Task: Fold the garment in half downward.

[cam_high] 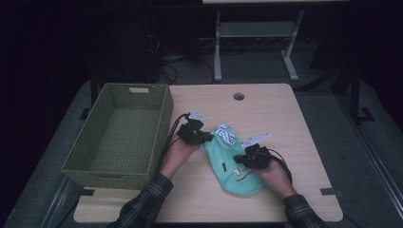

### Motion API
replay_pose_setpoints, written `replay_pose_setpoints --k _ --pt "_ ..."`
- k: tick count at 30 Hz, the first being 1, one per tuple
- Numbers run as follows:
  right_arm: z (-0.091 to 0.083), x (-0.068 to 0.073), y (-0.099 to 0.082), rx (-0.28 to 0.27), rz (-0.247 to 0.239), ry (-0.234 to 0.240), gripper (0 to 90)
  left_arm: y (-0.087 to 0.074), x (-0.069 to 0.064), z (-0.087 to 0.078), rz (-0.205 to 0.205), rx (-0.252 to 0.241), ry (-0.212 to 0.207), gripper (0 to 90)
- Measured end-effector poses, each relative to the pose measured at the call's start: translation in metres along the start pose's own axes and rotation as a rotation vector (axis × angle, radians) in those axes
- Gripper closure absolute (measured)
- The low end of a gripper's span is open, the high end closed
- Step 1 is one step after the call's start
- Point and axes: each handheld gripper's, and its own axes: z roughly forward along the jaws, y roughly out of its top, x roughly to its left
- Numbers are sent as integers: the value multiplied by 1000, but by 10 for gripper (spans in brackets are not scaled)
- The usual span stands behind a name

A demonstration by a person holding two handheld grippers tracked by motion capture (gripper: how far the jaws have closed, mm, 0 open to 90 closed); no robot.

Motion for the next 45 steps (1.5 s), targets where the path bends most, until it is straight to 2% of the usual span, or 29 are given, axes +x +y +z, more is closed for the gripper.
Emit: replay_pose_setpoints --k 7,11,13,15,18,25,28,31,41,45 --pt "11 -6 11 -19 9 -2 899 10 -7 -17 24 -51 -6 848" --pt "16 -8 17 -22 10 -7 899 11 -9 -20 34 -55 11 848" --pt "13 -9 17 -24 -3 -14 898 10 -8 -20 33 -52 15 848" --pt "4 -10 16 -38 14 -11 898 10 -8 -20 33 -52 22 848" --pt "-11 -10 8 -44 18 -15 898 10 -7 -21 38 -47 42 848" --pt "-38 -4 -23 -27 40 -26 898 9 -5 -22 44 -45 82 848" --pt "-42 0 -32 -19 50 -15 898 9 -6 -22 50 -38 94 848" --pt "-37 4 -37 11 40 -4 898 9 -7 -21 59 -32 100 848" --pt "-28 1 -30 18 18 -4 898 11 -16 -21 87 -35 70 847" --pt "-27 1 -28 20 19 -4 898 13 -24 -21 115 -38 53 846"
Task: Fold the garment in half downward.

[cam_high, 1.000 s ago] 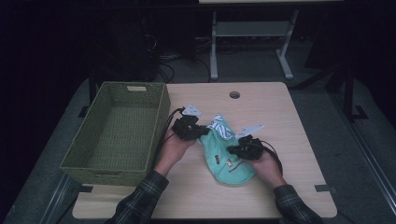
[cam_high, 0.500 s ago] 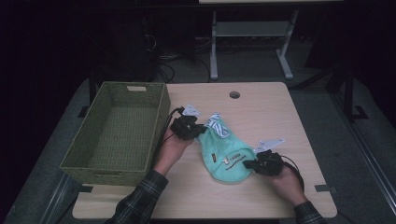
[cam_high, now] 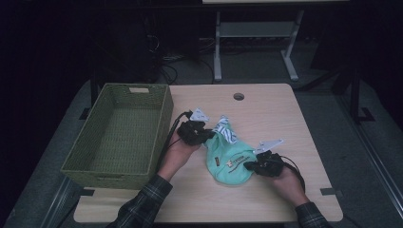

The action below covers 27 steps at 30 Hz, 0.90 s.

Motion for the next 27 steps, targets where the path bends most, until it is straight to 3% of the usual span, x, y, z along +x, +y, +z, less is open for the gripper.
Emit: replay_pose_setpoints --k 7,17,27 --pt "-2 0 0 -1 4 -7 898 2 -18 8 57 21 -29 846" --pt "-29 -5 -1 -78 28 -22 898 -2 -35 22 85 53 -81 845" --pt "-49 5 -1 -135 8 1 898 -4 -53 32 121 79 -107 842"
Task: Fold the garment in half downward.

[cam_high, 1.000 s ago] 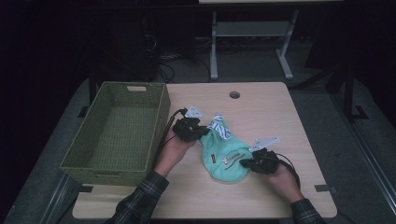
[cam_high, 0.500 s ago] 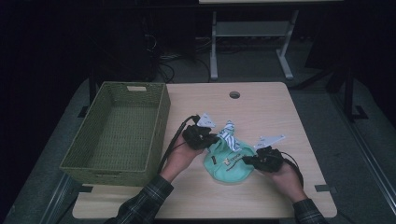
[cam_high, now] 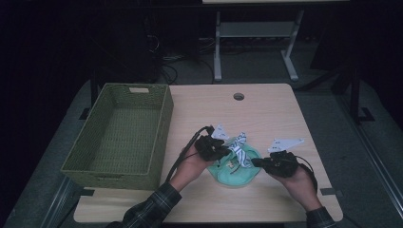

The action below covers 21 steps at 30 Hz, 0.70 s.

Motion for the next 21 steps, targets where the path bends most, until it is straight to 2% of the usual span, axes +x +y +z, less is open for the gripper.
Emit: replay_pose_setpoints --k 7,10,16,21 --pt "17 6 -1 39 -5 41 898 2 -9 2 16 -10 -44 827" --pt "22 7 -1 55 -5 45 898 2 -11 3 12 -11 -75 779" --pt "29 4 -3 66 -10 47 898 5 -9 -3 -23 -60 -122 575" --pt "32 4 -3 77 -2 49 898 8 -1 -6 -58 -83 -124 559"
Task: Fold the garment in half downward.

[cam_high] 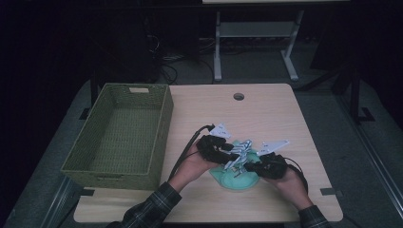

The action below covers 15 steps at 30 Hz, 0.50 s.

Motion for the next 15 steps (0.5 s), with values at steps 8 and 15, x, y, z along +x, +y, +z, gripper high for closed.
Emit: replay_pose_setpoints --k 8,15 --pt "9 3 4 3 -24 12 898 -6 14 12 -69 23 -13 566" --pt "16 5 8 13 -26 14 898 -11 18 18 -104 73 -70 620"
